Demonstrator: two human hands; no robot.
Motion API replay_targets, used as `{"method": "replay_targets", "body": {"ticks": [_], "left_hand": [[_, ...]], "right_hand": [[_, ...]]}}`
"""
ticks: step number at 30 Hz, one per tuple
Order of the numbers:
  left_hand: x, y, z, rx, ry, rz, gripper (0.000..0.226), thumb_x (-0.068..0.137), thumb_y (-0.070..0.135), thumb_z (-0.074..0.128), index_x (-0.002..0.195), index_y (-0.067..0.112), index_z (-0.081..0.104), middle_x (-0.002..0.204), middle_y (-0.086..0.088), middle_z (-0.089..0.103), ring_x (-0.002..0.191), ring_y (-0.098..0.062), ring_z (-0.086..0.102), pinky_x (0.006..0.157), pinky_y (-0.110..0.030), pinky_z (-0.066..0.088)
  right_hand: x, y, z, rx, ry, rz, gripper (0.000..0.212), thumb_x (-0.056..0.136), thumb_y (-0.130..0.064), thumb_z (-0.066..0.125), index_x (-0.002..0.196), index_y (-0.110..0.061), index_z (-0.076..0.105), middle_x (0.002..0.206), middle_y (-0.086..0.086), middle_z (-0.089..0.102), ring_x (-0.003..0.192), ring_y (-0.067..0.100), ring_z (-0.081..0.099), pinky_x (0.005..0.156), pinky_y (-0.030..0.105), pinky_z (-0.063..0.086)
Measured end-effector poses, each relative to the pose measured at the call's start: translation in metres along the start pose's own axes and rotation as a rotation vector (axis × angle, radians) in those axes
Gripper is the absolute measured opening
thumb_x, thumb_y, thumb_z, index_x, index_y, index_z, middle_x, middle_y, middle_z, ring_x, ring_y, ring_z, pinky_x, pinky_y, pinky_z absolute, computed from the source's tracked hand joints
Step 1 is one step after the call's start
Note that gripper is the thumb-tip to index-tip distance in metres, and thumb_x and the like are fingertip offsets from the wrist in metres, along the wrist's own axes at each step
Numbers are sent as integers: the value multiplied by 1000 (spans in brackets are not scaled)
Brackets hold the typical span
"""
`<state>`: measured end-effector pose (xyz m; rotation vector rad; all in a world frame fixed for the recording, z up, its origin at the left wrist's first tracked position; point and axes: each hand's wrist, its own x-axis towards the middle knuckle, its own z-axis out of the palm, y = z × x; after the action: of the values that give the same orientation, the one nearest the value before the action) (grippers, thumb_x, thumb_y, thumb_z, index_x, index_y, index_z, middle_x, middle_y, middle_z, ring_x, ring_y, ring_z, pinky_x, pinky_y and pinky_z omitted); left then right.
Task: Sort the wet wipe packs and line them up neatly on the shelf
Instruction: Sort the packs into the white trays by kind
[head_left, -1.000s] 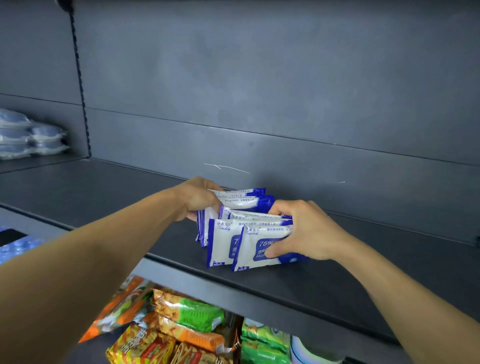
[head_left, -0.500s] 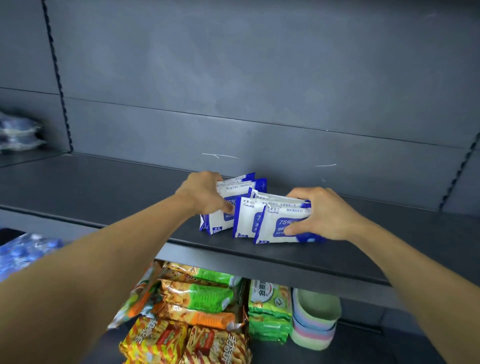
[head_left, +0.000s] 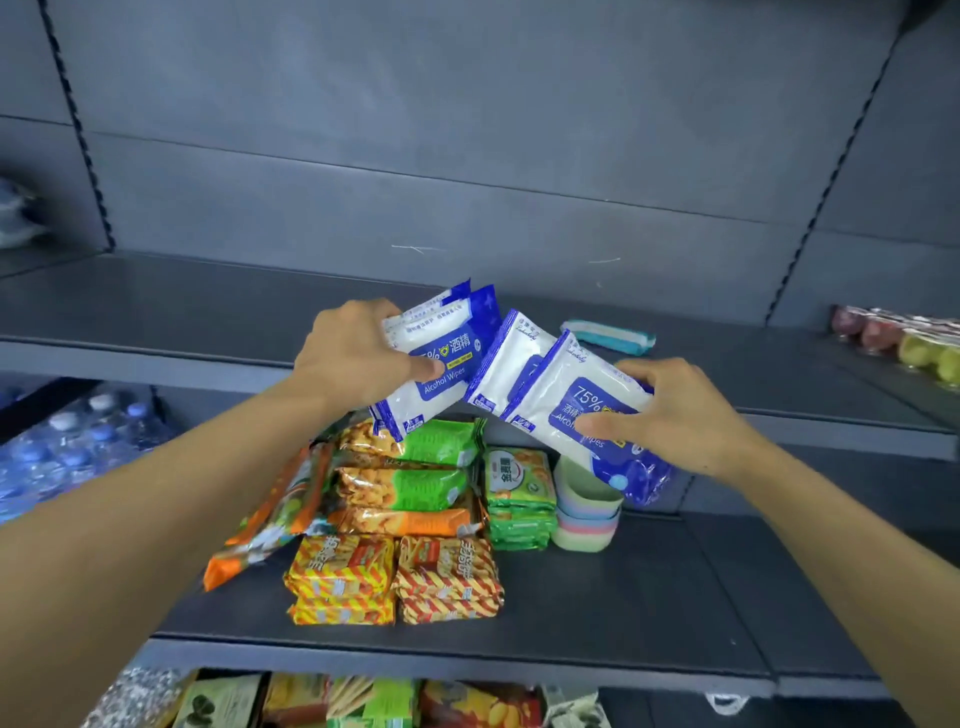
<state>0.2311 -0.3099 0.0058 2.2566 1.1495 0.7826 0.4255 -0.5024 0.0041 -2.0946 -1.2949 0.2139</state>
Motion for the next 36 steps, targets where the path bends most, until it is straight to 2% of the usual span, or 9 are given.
{"method": "replay_targets", "body": {"ticks": [4, 9, 12, 16, 21, 25, 28, 30, 36], "left_hand": [[-54, -19, 8, -2, -54, -60, 36, 69, 40, 80, 93, 23, 59, 81, 2, 62, 65, -10, 55, 51, -21, 36], [-118, -53, 45, -12, -132, -170, 34, 67, 38, 82, 85, 21, 58, 80, 1, 67, 71, -16, 62, 58, -26, 42], [-152, -79, 74, 10, -168, -258, 39, 66, 38, 83, 93, 20, 61, 86, -1, 68, 79, -21, 62, 64, -28, 42], [-196, -119, 108, 20, -246, -360, 41, 68, 35, 83, 98, 20, 60, 84, 0, 64, 77, -20, 59, 57, -27, 40], [-245, -179, 156, 83, -358, -432, 56, 64, 35, 85, 111, 18, 61, 91, -2, 63, 81, -19, 57, 64, -24, 38], [-276, -225, 192, 95, -437, -504, 60, 63, 34, 86, 116, 23, 59, 91, 0, 61, 77, -16, 53, 57, -23, 37], [-295, -266, 219, 107, -527, -508, 61, 63, 30, 86, 118, 21, 60, 97, 1, 63, 90, -19, 56, 67, -16, 35], [-306, -296, 239, 141, -618, -470, 64, 62, 29, 86, 119, 21, 59, 102, 1, 62, 102, -21, 58, 73, -20, 35], [-329, -366, 307, 143, -803, -385, 63, 57, 27, 86, 114, 26, 59, 104, 1, 65, 92, -18, 61, 79, -31, 51]], "right_hand": [[-38, 16, 22, 111, -89, 87, 30, 68, -35, 82, 92, -25, 67, 82, -11, 74, 70, 5, 70, 67, 29, 56], [-77, 51, 67, 162, -185, 135, 30, 68, -32, 82, 93, -21, 69, 83, -7, 73, 71, 7, 70, 71, 34, 58], [-102, 79, 101, 157, -236, 172, 22, 69, -32, 82, 85, -24, 68, 79, -10, 73, 67, 3, 68, 68, 30, 55], [-132, 119, 147, 135, -282, 258, 22, 71, -31, 81, 85, -20, 68, 81, -6, 72, 69, 8, 68, 67, 32, 54], [-177, 164, 210, 155, -347, 360, 22, 71, -28, 81, 84, -29, 64, 80, -14, 69, 66, -4, 65, 55, 10, 48], [-206, 191, 263, 95, -366, 449, 23, 69, -31, 81, 81, -28, 61, 73, -13, 65, 64, -2, 62, 50, 11, 42], [-227, 210, 303, 71, -352, 537, 24, 69, -33, 81, 83, -27, 62, 73, -11, 64, 67, 7, 63, 55, 20, 43], [-242, 225, 333, 55, -346, 594, 28, 66, -36, 81, 81, -28, 59, 75, -10, 64, 72, 13, 64, 62, 26, 47], [-273, 272, 412, -52, -413, 642, 45, 58, -55, 72, 82, -22, 55, 81, -3, 64, 72, 17, 60, 60, 26, 43]]}}
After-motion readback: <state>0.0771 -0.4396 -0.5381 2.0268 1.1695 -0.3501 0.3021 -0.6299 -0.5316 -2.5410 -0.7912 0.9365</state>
